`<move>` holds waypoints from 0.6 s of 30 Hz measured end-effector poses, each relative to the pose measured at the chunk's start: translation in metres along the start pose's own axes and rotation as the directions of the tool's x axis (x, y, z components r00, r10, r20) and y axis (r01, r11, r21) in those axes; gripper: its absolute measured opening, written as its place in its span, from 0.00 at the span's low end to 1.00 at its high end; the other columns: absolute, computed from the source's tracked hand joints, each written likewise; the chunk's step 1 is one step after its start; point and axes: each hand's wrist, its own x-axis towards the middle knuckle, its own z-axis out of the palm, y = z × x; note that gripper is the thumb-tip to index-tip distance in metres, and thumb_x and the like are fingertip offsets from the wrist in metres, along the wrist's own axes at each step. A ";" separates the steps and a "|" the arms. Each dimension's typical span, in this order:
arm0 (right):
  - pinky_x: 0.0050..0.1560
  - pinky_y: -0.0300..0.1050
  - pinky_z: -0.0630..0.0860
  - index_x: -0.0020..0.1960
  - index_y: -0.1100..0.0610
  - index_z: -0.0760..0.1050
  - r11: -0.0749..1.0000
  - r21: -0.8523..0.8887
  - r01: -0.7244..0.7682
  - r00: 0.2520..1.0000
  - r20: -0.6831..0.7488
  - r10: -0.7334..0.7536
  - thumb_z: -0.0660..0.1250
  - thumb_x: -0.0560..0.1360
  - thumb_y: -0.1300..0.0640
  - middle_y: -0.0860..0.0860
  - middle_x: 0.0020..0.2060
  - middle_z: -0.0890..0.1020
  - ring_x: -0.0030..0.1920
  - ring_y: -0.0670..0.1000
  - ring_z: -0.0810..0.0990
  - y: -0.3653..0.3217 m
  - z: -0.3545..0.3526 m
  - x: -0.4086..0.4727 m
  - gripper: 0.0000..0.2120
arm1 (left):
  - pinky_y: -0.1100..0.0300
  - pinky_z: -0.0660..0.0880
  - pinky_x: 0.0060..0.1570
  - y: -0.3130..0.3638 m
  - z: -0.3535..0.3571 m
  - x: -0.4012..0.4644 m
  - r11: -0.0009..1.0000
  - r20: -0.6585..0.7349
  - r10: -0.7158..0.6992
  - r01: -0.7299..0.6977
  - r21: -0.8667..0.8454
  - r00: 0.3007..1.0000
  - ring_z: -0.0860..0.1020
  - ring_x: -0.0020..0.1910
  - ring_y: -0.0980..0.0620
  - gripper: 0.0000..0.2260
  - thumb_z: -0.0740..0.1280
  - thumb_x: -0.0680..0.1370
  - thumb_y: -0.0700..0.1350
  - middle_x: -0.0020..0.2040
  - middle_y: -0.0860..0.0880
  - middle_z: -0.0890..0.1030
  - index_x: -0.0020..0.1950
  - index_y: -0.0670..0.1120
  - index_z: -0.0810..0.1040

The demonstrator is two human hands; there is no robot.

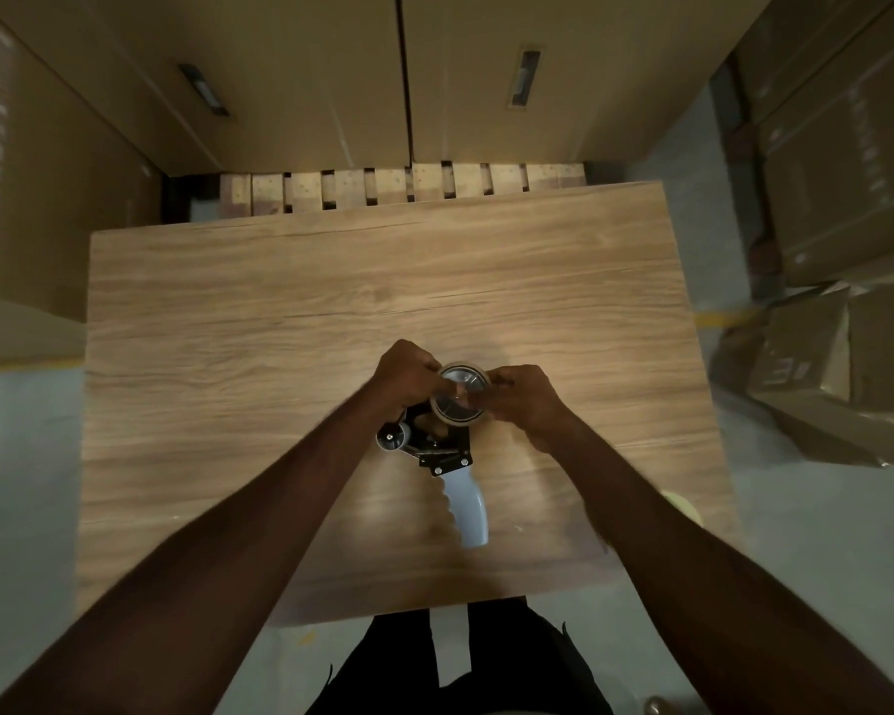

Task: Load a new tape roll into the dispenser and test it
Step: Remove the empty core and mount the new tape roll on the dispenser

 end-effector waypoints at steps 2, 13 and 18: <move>0.34 0.38 0.76 0.49 0.63 0.88 0.999 0.024 -0.026 0.999 -0.030 0.026 0.85 0.65 0.63 0.53 0.36 0.86 0.34 0.45 0.81 -0.001 0.003 -0.002 0.14 | 0.51 0.82 0.43 0.000 -0.001 0.000 0.999 -0.018 -0.035 0.035 -0.020 0.999 0.82 0.37 0.51 0.19 0.85 0.58 0.50 0.39 0.43 0.86 0.42 0.41 0.87; 0.41 0.50 0.85 0.39 0.59 0.86 0.997 -0.063 -0.045 0.967 -0.252 0.027 0.89 0.57 0.57 0.52 0.36 0.88 0.36 0.49 0.84 -0.006 0.014 -0.008 0.16 | 0.60 0.78 0.39 0.003 0.004 -0.016 0.997 -0.204 0.054 -0.041 0.064 0.978 0.84 0.42 0.51 0.13 0.84 0.58 0.46 0.40 0.49 0.86 0.37 0.45 0.86; 0.33 0.39 0.79 0.44 0.60 0.81 0.994 -0.111 0.001 0.972 -0.234 -0.027 0.86 0.64 0.60 0.48 0.35 0.82 0.35 0.47 0.81 -0.009 0.016 -0.012 0.15 | 0.63 0.69 0.35 0.015 0.015 -0.028 0.998 -0.244 0.049 -0.040 0.042 0.969 0.81 0.41 0.51 0.14 0.81 0.63 0.49 0.39 0.52 0.80 0.41 0.44 0.82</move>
